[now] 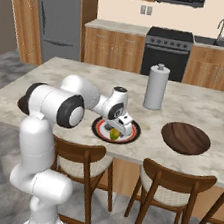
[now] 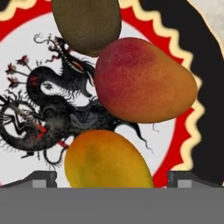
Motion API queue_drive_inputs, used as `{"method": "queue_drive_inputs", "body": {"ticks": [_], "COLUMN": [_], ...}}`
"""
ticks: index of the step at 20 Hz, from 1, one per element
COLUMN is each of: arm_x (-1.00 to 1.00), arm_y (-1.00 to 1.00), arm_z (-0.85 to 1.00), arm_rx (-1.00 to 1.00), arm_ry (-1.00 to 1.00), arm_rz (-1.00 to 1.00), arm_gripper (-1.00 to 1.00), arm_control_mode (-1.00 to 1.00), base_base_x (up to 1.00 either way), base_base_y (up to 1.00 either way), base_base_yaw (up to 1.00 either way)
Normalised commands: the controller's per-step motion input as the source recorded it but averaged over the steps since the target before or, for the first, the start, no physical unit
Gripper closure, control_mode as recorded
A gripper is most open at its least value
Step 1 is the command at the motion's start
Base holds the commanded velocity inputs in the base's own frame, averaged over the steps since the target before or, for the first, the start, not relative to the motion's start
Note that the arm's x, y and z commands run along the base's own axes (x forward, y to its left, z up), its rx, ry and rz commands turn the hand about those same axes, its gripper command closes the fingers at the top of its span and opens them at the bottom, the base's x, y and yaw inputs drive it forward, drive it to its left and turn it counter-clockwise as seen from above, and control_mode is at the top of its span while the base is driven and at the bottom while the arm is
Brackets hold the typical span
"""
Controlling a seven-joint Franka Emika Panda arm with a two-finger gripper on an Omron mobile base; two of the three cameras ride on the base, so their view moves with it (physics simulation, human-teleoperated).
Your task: Take the fruits from the plate on the dining counter and place two fruits in each bowl.
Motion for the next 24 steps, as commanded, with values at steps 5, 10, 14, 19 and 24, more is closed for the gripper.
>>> {"method": "queue_drive_inputs", "body": {"ticks": [5, 10, 14, 19, 24], "arm_x": [0.04, -0.05, 0.02, 0.11, 0.06], "arm_y": [-0.01, 0.0, 0.0, 0.0, 0.02], "arm_z": [-0.18, -0.08, -0.09, -0.1, -0.02], "arm_rx": [0.0, 0.0, 0.0, 0.0, 0.0], "arm_ry": [0.0, 0.0, 0.0, 0.0, 0.0], "arm_rz": [0.0, 0.0, 0.0, 0.01, 0.03], "arm_gripper": [-1.0, -1.0, -1.0, 1.0, 1.0], "arm_control_mode": [-1.0, -1.0, -1.0, -1.0, -1.0], "base_base_x": [0.0, 0.0, 0.0, 0.0, 0.0], "base_base_y": [0.0, 0.0, 0.0, 0.0, 0.0], "base_base_yaw": [0.0, 0.0, 0.0, 0.0, 0.0]}}
